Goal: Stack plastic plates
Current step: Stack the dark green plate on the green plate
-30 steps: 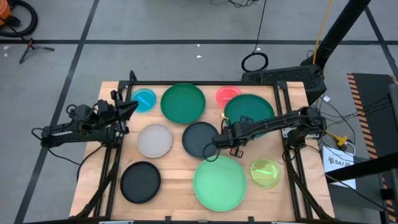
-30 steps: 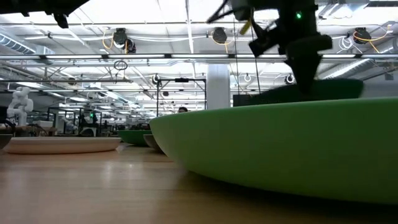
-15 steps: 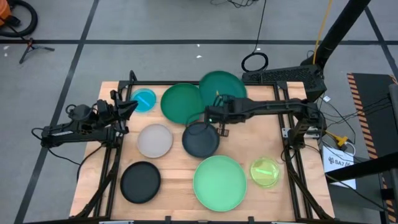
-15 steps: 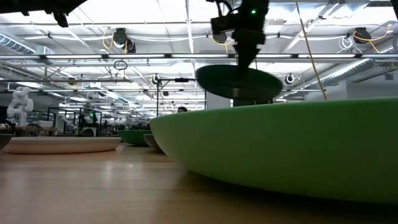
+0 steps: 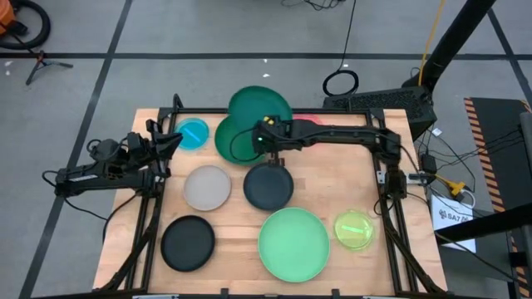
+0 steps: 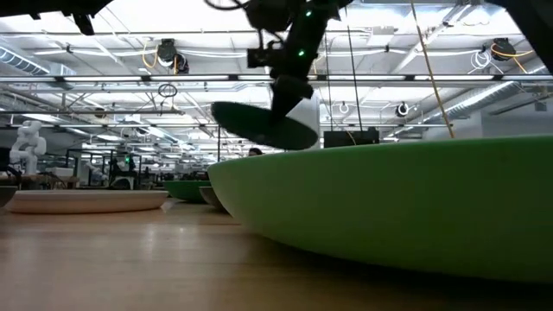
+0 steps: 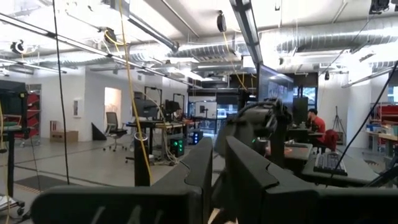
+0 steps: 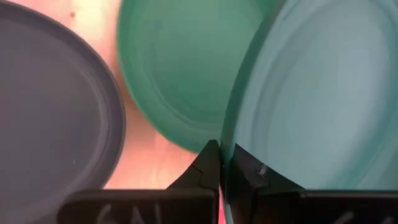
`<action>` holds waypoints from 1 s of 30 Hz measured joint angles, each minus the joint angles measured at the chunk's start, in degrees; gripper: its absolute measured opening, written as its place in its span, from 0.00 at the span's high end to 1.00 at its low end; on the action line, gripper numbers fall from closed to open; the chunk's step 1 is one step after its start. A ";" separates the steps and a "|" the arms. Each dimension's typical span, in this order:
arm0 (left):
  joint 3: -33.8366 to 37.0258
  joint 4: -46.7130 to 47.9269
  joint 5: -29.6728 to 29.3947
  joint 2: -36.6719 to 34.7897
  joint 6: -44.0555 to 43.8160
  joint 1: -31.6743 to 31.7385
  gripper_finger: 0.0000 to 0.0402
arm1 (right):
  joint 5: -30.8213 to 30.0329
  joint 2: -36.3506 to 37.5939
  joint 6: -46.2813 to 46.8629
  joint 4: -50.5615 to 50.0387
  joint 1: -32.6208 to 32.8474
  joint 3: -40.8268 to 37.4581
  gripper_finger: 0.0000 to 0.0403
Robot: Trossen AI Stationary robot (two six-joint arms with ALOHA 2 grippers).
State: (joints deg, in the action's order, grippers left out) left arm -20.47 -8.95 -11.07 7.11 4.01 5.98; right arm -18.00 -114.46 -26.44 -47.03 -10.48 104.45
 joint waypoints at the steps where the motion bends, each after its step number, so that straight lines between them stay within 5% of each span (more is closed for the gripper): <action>1: 0.00 0.07 0.00 0.00 0.03 0.00 0.87 | 0.73 -1.40 -1.69 -0.04 -0.02 1.19 1.00; 11: 0.00 0.09 0.02 0.00 0.32 0.00 0.87 | 3.69 -10.00 -16.52 -5.13 -0.02 9.20 1.00; 30: 0.00 0.21 0.00 -0.01 0.38 0.00 0.87 | 8.32 -11.82 -15.73 -3.12 -0.06 9.24 0.96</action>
State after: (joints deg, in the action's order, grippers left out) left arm -20.47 -8.74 -11.07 7.10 4.38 5.98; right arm -9.67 -126.28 -42.17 -50.15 -10.55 113.69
